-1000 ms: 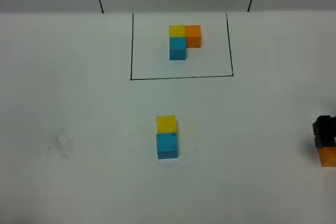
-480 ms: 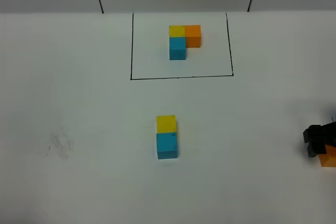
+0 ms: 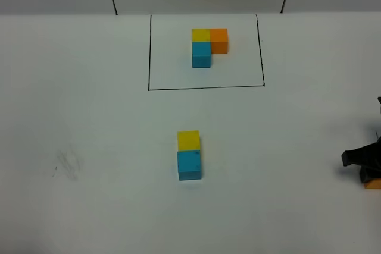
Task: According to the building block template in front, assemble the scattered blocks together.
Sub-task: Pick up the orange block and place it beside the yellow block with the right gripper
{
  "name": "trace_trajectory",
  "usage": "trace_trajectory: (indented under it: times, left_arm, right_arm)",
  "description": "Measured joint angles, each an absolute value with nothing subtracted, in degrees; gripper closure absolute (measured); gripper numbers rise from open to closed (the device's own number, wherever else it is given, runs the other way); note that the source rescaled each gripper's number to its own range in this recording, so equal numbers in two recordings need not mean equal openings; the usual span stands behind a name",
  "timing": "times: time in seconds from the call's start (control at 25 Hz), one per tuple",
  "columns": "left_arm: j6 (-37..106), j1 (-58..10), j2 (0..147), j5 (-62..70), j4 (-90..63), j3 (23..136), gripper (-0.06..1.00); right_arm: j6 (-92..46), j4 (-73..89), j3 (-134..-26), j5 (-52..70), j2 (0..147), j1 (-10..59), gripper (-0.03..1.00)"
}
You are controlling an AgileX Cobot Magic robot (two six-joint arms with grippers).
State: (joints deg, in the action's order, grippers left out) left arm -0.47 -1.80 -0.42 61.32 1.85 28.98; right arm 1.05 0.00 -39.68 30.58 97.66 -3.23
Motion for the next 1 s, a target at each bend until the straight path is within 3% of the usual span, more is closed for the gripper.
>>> trace_trajectory:
  times: [0.16, 0.56, 1.0]
  left_arm:
    - [-0.47, -1.80, -0.42, 61.32, 1.85, 28.98, 0.48]
    - [-0.47, -1.80, -0.42, 61.32, 1.85, 28.98, 0.48]
    - [-0.47, -1.80, -0.42, 61.32, 1.85, 28.98, 0.48]
  right_arm:
    - [-4.04, 0.00, -39.90, 31.21, 94.53, -1.23, 0.73]
    - [-42.69, 2.48, -54.77, 37.65, 95.69, 15.04, 0.73]
    - [-52.67, 2.71, -73.84, 48.86, 109.68, 28.80, 0.73]
